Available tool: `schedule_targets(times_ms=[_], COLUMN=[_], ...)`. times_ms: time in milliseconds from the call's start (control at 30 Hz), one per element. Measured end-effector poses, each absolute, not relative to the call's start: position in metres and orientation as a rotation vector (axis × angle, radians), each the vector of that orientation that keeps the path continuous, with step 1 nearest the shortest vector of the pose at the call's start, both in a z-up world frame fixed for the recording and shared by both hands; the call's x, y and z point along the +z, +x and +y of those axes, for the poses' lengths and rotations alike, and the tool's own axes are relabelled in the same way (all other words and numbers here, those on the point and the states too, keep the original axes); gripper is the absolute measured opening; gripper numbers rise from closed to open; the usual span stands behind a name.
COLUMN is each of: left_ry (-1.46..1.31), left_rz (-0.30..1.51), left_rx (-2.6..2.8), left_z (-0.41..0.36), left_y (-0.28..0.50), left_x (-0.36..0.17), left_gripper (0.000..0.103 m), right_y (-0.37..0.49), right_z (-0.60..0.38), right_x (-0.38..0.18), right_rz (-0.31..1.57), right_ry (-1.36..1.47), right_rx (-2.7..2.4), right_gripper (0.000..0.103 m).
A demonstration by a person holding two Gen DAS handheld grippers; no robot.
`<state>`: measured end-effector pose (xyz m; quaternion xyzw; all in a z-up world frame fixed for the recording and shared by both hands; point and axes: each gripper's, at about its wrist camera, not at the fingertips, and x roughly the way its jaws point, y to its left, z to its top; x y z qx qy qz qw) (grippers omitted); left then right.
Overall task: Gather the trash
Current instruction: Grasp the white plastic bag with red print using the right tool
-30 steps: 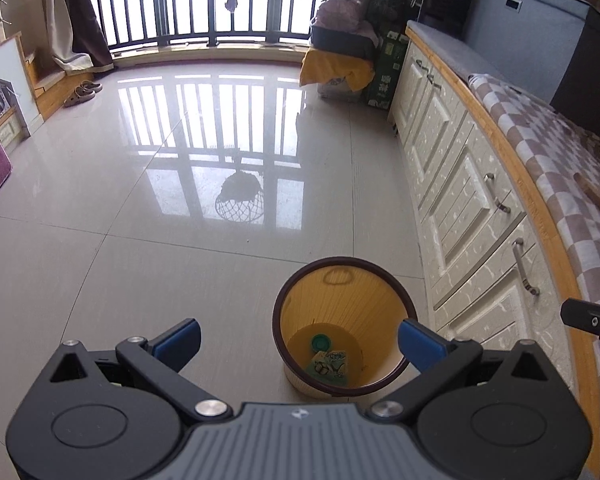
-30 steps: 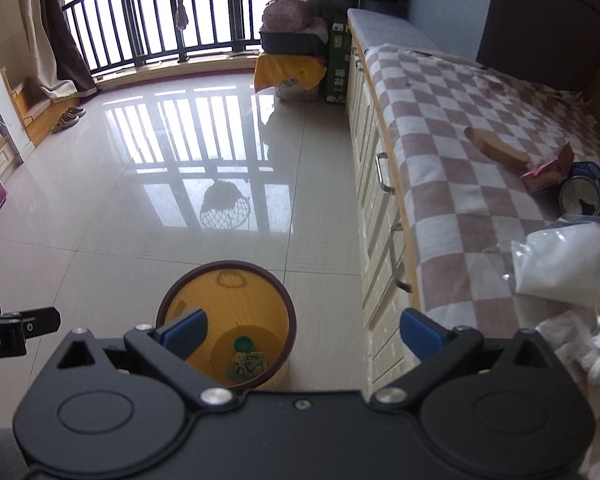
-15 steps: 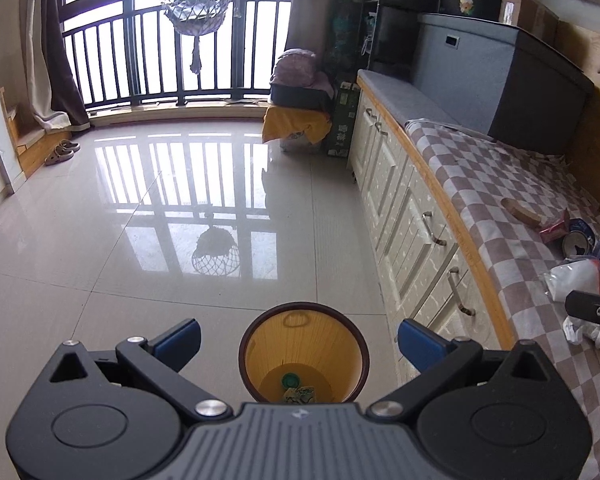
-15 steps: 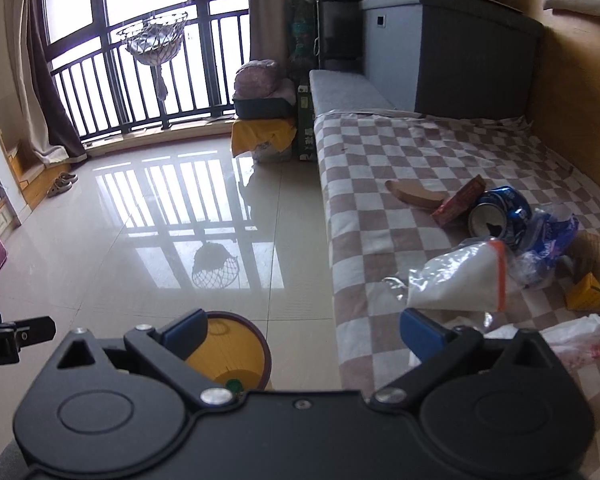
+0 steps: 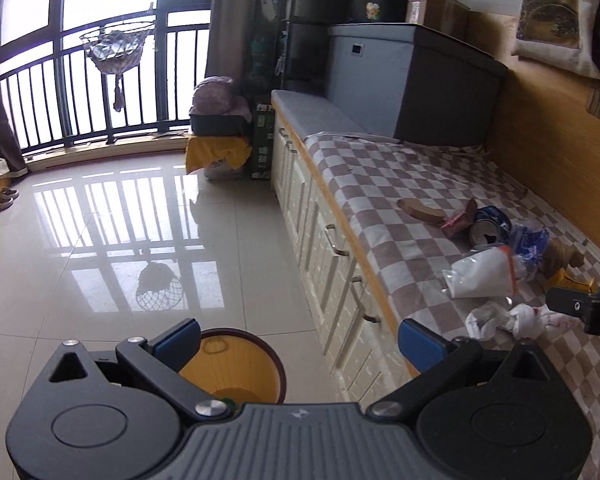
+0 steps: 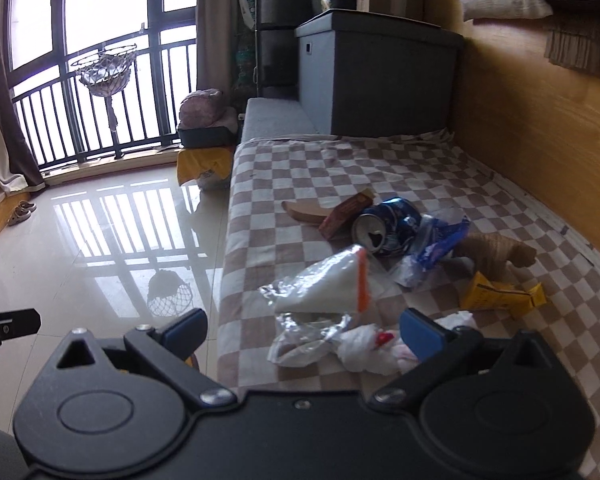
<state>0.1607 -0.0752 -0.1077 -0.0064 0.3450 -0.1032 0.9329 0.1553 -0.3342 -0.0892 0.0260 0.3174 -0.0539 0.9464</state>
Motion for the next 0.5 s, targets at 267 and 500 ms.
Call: schedule_targets(times_ms=[267,500], left_ry=[0.029,0.051], left_rz=[0.660,0.676], left_rx=[-0.352,-0.497], left_z=[-0.138,-0.189], left_y=[0.158,0.164], left_x=[-0.116,-0.134], left_gripper=[0.103,0.103], right_y=[0.140,0.136], right_z=[-0.391,-0.432], right_x=[-0.105,-0.129], right_rz=[0.638,0.645], right_ry=[0.064,0.097], right_rx=[-0.202,-0.281], right_gripper=[0.103,0.103])
